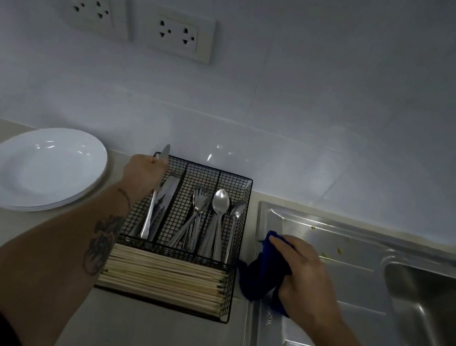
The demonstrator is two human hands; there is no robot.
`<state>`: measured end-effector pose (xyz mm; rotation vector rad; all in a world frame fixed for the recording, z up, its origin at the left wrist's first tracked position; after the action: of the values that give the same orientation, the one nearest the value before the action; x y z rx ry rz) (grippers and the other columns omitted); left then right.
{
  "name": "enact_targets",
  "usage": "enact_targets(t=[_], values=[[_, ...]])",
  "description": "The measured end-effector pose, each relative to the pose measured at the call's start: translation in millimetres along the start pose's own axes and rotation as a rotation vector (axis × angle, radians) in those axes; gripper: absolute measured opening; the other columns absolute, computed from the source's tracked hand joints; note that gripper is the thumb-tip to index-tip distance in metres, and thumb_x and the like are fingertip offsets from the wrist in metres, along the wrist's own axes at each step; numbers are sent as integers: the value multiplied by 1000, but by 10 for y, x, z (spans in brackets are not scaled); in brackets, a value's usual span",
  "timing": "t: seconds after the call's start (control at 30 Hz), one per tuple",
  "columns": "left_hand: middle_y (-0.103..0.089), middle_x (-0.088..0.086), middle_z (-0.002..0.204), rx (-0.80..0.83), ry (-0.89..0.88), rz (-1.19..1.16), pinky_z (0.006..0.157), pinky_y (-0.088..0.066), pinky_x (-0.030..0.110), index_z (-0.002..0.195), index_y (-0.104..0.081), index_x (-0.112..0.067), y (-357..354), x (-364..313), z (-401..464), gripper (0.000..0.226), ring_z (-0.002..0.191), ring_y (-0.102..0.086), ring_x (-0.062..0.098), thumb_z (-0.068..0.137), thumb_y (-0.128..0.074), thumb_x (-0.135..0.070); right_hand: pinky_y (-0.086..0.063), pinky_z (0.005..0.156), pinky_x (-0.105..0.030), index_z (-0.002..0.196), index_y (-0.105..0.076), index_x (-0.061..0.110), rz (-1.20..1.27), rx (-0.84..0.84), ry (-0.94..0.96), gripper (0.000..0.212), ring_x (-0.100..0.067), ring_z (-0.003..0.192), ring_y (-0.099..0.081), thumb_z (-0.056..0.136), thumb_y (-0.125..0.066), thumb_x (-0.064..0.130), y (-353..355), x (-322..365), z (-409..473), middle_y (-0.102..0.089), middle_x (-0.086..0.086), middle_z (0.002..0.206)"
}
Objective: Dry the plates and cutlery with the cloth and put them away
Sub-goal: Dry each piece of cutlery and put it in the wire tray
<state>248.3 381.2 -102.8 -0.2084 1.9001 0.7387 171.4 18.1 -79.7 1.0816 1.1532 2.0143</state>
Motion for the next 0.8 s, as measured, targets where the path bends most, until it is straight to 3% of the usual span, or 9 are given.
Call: enact_targets(t=[0.07,0.2,0.27,0.37,0.47,0.63,0.8], values=[[-66,12,59,35,4,67,74,-60,42,56,-60,-8,-112,64,-17,61,63,-66,30,86,-57,-61,-50,88,-31,125,-65,8,14,-8,-28,61,-28,109,-58,65,-52,9,0,-43,2,-63,-7,123],[-62,5,61,40,-4,229,68,-54,29,59,-60,-14,-250,100,-76,45,64,-63,25,91,-61,-45,-49,91,-30,127,-63,9,70,-24,-69,64,-25,111,-56,65,-48,7,-20,-103,-10,-61,-6,126],[-68,4,74,56,-18,326,66,-49,25,74,-70,-12,-276,133,-77,30,75,-66,25,93,-58,-31,-50,94,-32,128,-62,9,101,-18,-80,63,-24,112,-56,67,-47,7,-34,-108,-26,-61,-5,127],[-64,1,89,50,-54,439,77,-44,25,89,-71,-11,-265,155,-116,17,79,-57,20,92,-54,-13,-46,96,-27,130,-61,10,136,-3,-98,64,-23,113,-55,68,-49,5,-58,-126,-52,-60,-4,127],[-65,2,101,60,-92,486,87,-46,29,103,-73,-15,-245,177,-157,23,91,-61,23,89,-55,-9,-44,98,-24,132,-60,12,153,13,-103,66,-21,115,-53,67,-52,0,-80,-144,-80,-58,-1,128],[-67,5,108,73,-103,465,89,-46,29,89,-68,-22,-194,190,-232,14,89,-56,20,88,-57,-13,-48,98,-27,132,-60,12,181,27,-118,67,-20,114,-53,67,-47,5,-60,-113,-140,-58,0,127],[-68,8,111,93,-139,514,90,-46,29,93,-70,-15,-129,148,-454,16,100,-59,24,86,-56,-9,-43,99,-22,134,-58,12,217,57,-128,70,-21,116,-53,69,-56,-13,-30,-53,-155,-57,0,128]])
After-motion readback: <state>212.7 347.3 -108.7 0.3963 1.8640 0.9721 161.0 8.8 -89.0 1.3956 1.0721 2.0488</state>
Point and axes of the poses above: each hand's wrist, its own z-axis towards the middle knuckle, its own y-axis out of the back of the hand, x = y × z, the point moved 3 cm from there along z, towards the middle knuckle
